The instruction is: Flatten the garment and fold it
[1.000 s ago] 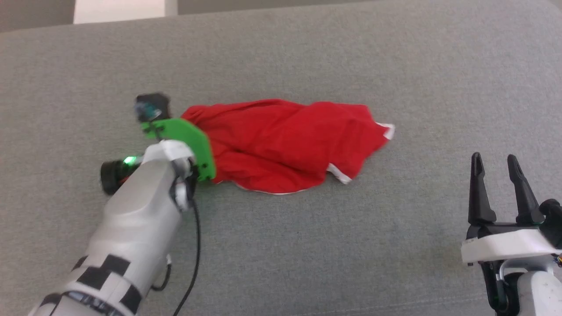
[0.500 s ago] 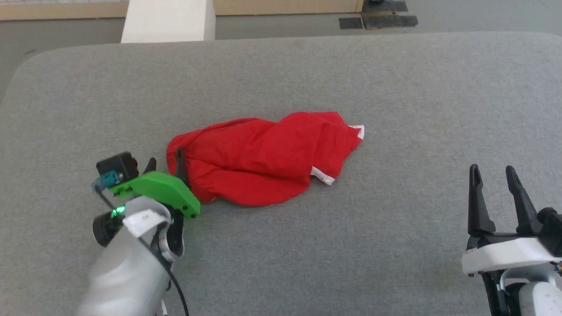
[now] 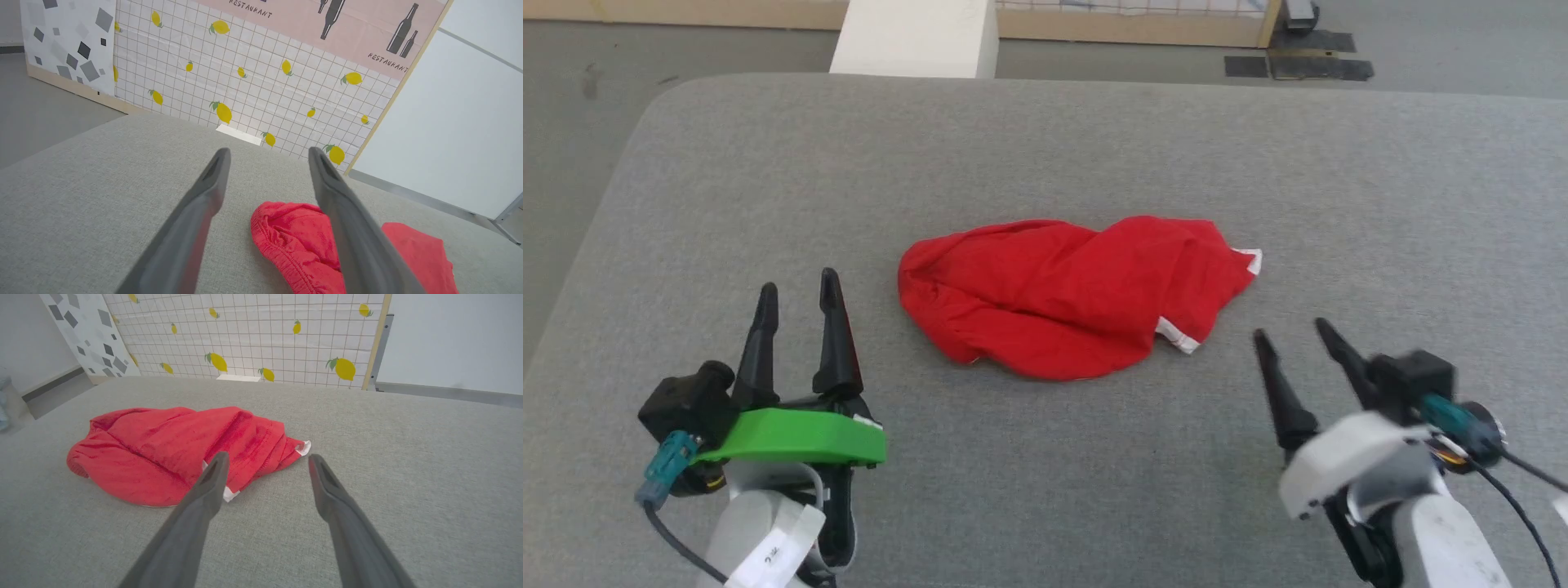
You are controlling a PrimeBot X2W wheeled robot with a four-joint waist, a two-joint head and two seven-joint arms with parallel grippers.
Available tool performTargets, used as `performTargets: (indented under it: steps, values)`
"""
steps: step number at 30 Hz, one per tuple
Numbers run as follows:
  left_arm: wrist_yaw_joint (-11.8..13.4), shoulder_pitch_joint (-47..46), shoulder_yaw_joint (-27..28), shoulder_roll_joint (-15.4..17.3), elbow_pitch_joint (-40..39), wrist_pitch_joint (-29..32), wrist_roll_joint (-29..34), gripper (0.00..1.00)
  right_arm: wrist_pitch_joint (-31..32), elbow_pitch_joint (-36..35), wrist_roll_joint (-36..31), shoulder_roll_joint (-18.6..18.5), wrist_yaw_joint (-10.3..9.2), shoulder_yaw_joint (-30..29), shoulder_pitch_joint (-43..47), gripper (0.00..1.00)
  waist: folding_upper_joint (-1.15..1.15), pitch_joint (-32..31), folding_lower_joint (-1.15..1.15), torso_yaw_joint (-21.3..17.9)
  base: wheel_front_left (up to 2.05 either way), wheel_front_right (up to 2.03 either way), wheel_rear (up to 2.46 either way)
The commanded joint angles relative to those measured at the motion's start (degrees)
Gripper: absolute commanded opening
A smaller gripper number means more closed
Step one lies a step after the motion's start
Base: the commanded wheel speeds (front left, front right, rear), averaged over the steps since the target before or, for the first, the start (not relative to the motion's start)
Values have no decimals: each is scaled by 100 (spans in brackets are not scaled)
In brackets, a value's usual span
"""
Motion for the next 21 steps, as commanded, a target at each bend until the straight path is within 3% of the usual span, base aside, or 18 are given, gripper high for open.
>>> performTargets:
  steps: [1, 6, 10, 15, 16, 17, 18, 19, 21]
  values:
    - [-135, 82, 110, -50, -126, -20, 172, 100, 224, 148, -14, -1, -9, 111, -211, 100, 0, 132, 0, 164, 0, 0, 0]
    - [-469, 156, 293, -135, -463, -20, 517, 100, 1170, 720, 67, -1, -9, 398, -705, 100, 0, 310, 0, 363, 0, 0, 0]
    - [-516, 168, 190, -140, -580, -20, 456, 100, 1847, 1105, 65, -1, -9, 456, -1050, 100, 0, 429, 0, 506, 0, 0, 0]
    - [-507, 176, 62, -141, -603, -20, 434, 100, 2090, 1354, 64, -1, -9, 441, -1405, 100, 0, 559, 0, 648, 0, 0, 0]
    - [-499, 178, 34, -141, -586, -20, 419, 100, 2099, 1406, 43, -1, -9, 420, -1459, 53, 0, 579, 0, 677, 0, 0, 0]
    - [-496, 176, 17, -141, -579, -20, 407, 100, 2097, 1443, 40, -1, -9, 408, -1496, 42, 0, 592, 0, 695, 0, 0, 0]
    - [-491, 172, 2, -141, -573, -20, 402, 100, 2038, 1461, 22, -1, -9, 393, -1544, 10, 0, 607, 0, 715, 0, 0, 0]
    - [-485, 174, -9, -141, -560, -20, 400, 100, 1979, 1476, 4, -1, -9, 366, -1572, 0, 0, 614, 0, 726, 0, 0, 0]
    - [-473, 173, -21, -141, -543, -20, 397, 100, 1878, 1509, -25, -1, -9, 300, -1601, 0, 0, 617, 0, 737, 0, 0, 0]
